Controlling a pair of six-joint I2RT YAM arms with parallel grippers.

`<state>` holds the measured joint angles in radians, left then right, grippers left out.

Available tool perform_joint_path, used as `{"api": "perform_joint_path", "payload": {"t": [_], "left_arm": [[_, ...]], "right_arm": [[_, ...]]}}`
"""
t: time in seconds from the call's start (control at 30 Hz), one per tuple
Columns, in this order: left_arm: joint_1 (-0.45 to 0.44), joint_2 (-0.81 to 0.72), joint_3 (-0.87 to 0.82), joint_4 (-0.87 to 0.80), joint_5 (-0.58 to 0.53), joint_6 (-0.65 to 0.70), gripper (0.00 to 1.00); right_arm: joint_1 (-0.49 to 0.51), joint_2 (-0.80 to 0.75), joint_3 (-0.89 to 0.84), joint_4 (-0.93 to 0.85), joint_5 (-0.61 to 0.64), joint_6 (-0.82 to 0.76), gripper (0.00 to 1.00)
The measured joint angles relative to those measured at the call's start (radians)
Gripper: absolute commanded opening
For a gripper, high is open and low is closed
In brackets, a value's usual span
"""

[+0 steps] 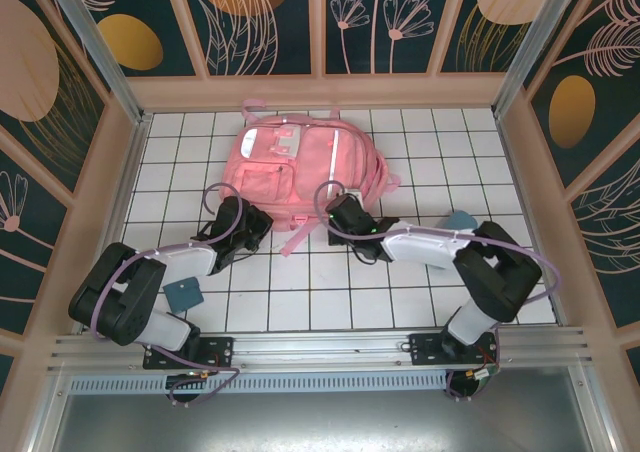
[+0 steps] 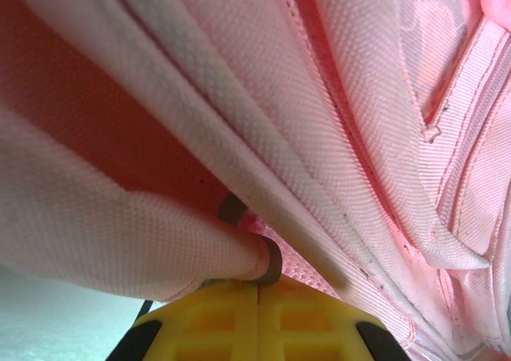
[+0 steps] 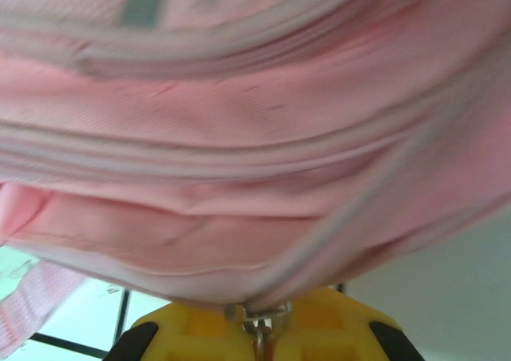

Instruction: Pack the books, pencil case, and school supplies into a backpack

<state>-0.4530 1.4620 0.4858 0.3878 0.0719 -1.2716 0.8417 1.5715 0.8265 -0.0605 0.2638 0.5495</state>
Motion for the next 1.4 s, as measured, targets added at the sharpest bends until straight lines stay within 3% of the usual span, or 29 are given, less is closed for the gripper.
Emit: {"api": "perform_joint_path", "payload": {"t": [0.43, 0.57, 0.73, 0.8, 0.93, 1.03, 1.23, 1.4], "left_arm": [[-0.008, -0.004, 0.048, -0.022, 0.025, 0.052, 0.0], [-0.005, 0.003, 0.074, -0.058, 0.013, 0.082, 0.01], [0.024, 0.035, 0.126, -0.127, -0.05, 0.134, 0.05], [0.046, 0.053, 0.156, -0.157, -0.076, 0.162, 0.1], [0.078, 0.067, 0.202, -0.207, -0.119, 0.206, 0.4], [0.081, 0.044, 0.212, -0.261, -0.161, 0.212, 0.53], [0.081, -0.114, 0.16, -0.327, -0.186, 0.197, 0.58], [0.078, -0.163, 0.098, -0.28, -0.066, 0.146, 0.61]], "right_arm": [[-0.196, -0.126, -0.044, -0.032, -0.031, -0.048, 0.0], [-0.198, -0.128, -0.043, -0.053, -0.089, -0.094, 0.0], [-0.123, -0.131, -0.043, -0.065, -0.166, -0.125, 0.0], [-0.082, -0.131, -0.043, -0.063, -0.203, -0.124, 0.0], [-0.032, -0.111, -0.027, -0.04, -0.267, -0.105, 0.0], [-0.013, -0.047, 0.025, -0.034, -0.293, -0.087, 0.0], [0.015, 0.096, 0.167, -0.046, -0.343, -0.068, 0.0], [0.026, 0.16, 0.25, -0.055, -0.384, -0.063, 0.0]]}}
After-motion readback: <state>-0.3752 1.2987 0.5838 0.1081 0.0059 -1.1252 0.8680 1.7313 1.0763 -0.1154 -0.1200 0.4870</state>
